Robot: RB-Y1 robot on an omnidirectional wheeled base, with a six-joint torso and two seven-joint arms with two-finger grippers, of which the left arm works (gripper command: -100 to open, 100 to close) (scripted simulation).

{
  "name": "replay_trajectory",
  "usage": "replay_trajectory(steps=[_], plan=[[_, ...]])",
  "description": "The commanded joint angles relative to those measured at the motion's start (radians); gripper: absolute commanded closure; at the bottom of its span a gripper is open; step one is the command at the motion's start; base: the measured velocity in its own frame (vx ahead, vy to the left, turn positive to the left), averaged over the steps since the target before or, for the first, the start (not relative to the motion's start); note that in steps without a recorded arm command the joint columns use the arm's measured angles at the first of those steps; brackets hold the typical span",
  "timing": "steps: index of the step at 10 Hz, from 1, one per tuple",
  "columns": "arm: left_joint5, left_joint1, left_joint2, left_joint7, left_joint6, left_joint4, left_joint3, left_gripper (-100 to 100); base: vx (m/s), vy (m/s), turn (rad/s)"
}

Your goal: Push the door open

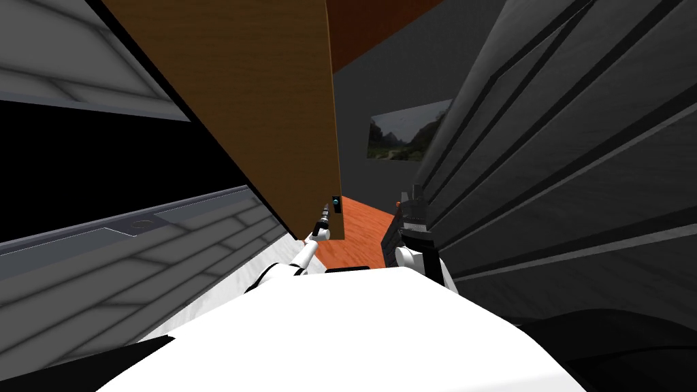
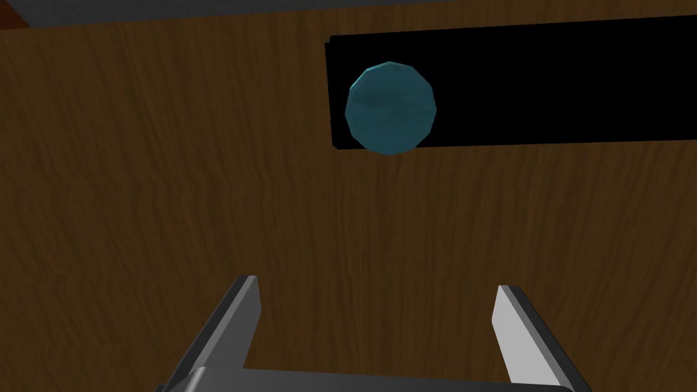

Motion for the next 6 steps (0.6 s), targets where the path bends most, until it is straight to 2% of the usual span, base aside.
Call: replay_trajectory(steps=[1, 3, 4, 5, 6], plan=[[0.000, 0.009, -0.036, -0.014, 0.011, -0.018, 0.003, -100, -0.176, -0.059, 0.056], [0.000, 0.008, -0.067, -0.019, 0.014, -0.018, 0.004, -100, -0.135, -0.056, 0.029], [0.000, 0.012, -0.058, -0.020, 0.024, -0.031, 0.005, -100, -0.048, -0.020, 0.001], [0.000, 0.013, -0.027, -0.021, 0.018, -0.028, 0.007, -100, 0.076, 0.022, -0.024], [0.000, 0.013, -0.015, -0.021, 0.016, -0.027, 0.008, -100, 0.171, 0.031, -0.024]])
